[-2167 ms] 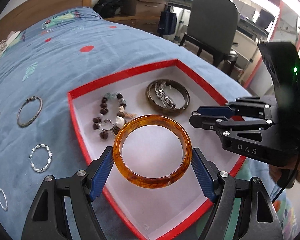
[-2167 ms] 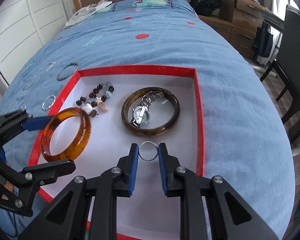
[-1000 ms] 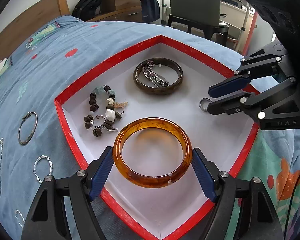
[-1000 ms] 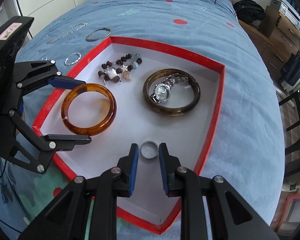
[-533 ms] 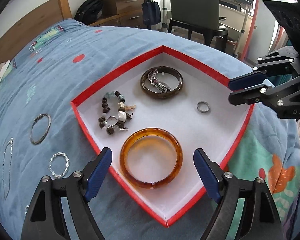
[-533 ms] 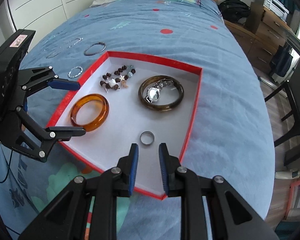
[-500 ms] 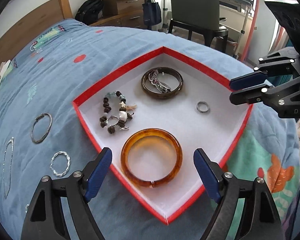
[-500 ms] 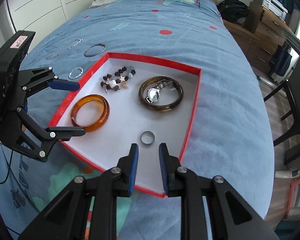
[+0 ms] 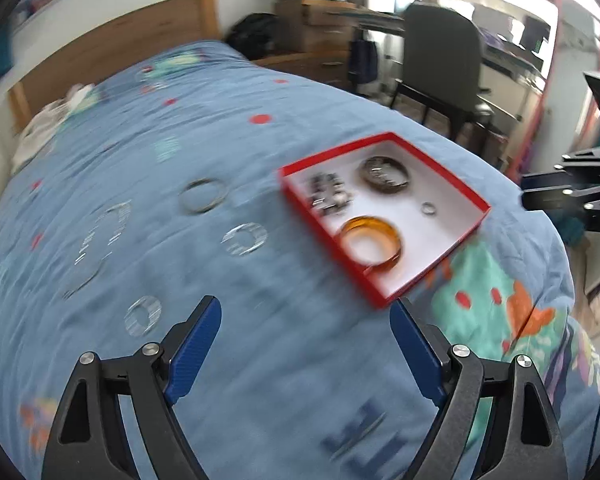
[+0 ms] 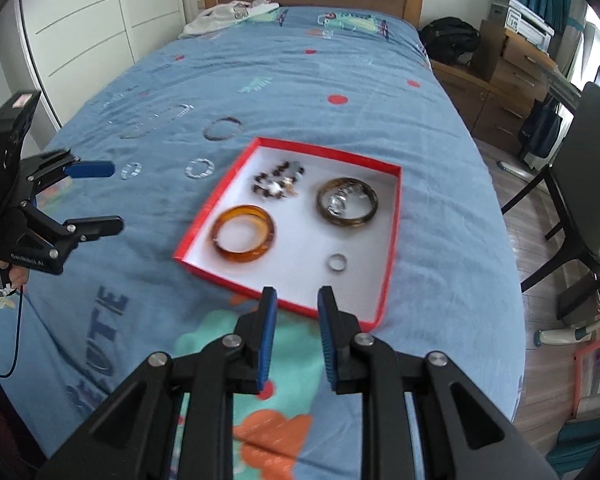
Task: Organize jewelry
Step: 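Move both tools back toward the twisted silver hoop earrings, then grasp the twisted silver hoop with the left tool while the right tool grasps the small hoop, then carry both hoops into the red box and open both tools, then withdraw both tools and move toward the silver necklace and silver bangle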
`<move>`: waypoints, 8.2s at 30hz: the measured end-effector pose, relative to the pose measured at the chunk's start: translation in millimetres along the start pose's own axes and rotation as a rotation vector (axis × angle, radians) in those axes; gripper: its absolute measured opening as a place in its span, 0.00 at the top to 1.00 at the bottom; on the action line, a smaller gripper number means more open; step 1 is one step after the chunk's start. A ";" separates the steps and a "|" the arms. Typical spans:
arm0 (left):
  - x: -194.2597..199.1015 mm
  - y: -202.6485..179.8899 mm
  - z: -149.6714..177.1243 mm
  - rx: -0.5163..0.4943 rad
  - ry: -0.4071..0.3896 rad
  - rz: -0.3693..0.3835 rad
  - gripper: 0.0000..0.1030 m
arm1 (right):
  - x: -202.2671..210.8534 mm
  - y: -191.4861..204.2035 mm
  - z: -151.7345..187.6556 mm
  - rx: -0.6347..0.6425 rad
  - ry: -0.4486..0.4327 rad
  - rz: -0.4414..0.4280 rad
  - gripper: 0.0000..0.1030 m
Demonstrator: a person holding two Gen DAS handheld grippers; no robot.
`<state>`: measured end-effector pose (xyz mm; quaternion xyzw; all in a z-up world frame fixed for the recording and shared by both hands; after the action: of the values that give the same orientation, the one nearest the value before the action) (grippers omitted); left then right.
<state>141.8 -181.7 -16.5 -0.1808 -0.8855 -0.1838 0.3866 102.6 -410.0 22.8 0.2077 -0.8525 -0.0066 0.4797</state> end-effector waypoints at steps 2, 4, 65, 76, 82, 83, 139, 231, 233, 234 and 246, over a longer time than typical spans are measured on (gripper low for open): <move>17.2 28.0 17.7 0.043 -0.004 -0.041 0.17 | 6.1 16.7 -0.3 0.006 -0.008 -0.007 0.80; 32.0 52.7 36.0 0.081 -0.007 -0.073 0.17 | 10.5 35.7 -1.3 0.016 -0.021 -0.013 0.80; -130.9 147.6 67.8 0.391 0.153 -0.182 0.12 | -244.4 89.1 -96.5 -0.138 -0.038 -0.092 0.64; -143.7 148.7 53.9 0.409 0.125 -0.150 0.18 | -258.4 75.3 -120.7 -0.190 -0.081 -0.137 0.64; -148.2 146.6 50.1 0.397 0.124 -0.158 0.18 | -264.4 71.2 -128.0 -0.207 -0.084 -0.111 0.64; -148.8 146.3 50.4 0.395 0.124 -0.162 0.19 | -265.8 70.0 -129.3 -0.210 -0.085 -0.107 0.64; -97.8 131.2 23.2 0.397 0.049 -0.098 0.64 | -175.9 70.4 -138.7 -0.229 -0.216 -0.110 0.63; -42.2 -23.6 -69.8 0.059 0.008 0.045 0.35 | -40.1 -11.5 -30.9 0.026 0.012 0.026 0.61; -24.2 -5.1 -60.4 0.084 -0.004 0.007 0.34 | -32.9 6.1 -33.7 0.035 -0.002 0.022 0.61; -18.7 0.6 -56.7 0.093 -0.007 -0.006 0.33 | -30.4 12.2 -33.2 0.037 -0.005 0.020 0.61; 59.8 91.4 19.8 0.238 -0.061 -0.223 0.18 | -18.5 100.7 -31.6 0.045 -0.039 0.011 0.58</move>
<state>133.8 -82.6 32.8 -0.0395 -0.9269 -0.1138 0.3555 102.0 -305.4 46.0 0.2136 -0.8627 0.0114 0.4584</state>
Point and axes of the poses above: each gripper's, at about its wrist camera, not at the fingertips, and x roughly against the way its jaws point, y to its left, z to its underside, the point moved 7 cm from there along -x, roughly the way its jaws point, and after that the axes turned 13 degrees about -z, right-handed, at the moved point
